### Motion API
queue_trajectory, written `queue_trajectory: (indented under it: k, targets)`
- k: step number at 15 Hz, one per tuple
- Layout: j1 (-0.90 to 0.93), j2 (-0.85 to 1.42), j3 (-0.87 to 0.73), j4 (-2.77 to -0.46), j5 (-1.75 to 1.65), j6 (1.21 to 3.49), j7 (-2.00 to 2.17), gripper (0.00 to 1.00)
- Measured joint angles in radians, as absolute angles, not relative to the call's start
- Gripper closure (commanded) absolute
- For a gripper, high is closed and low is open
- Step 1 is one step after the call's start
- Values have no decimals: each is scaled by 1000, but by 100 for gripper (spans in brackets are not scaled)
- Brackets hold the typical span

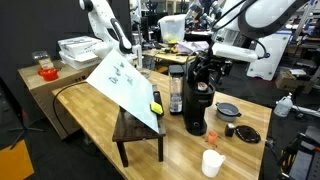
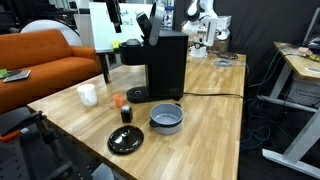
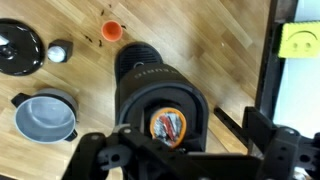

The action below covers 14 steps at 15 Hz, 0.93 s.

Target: Pick the small tin on the table, put it in the coffee maker then close it

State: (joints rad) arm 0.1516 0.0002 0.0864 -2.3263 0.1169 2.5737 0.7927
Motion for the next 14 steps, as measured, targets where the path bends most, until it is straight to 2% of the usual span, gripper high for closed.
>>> queue_trajectory:
  k: [2, 3, 4, 7, 14]
  targets:
    - [152, -1, 88, -2311, 81, 2641, 850, 0]
    - [151, -2, 88, -2309, 54, 2682, 898, 25]
    - [150, -2, 87, -2309, 20, 2722, 955, 27]
    - [160, -13, 94, -2312, -104, 2799, 1145, 48]
    - [193, -97, 145, -2315, -310, 2802, 1451, 96]
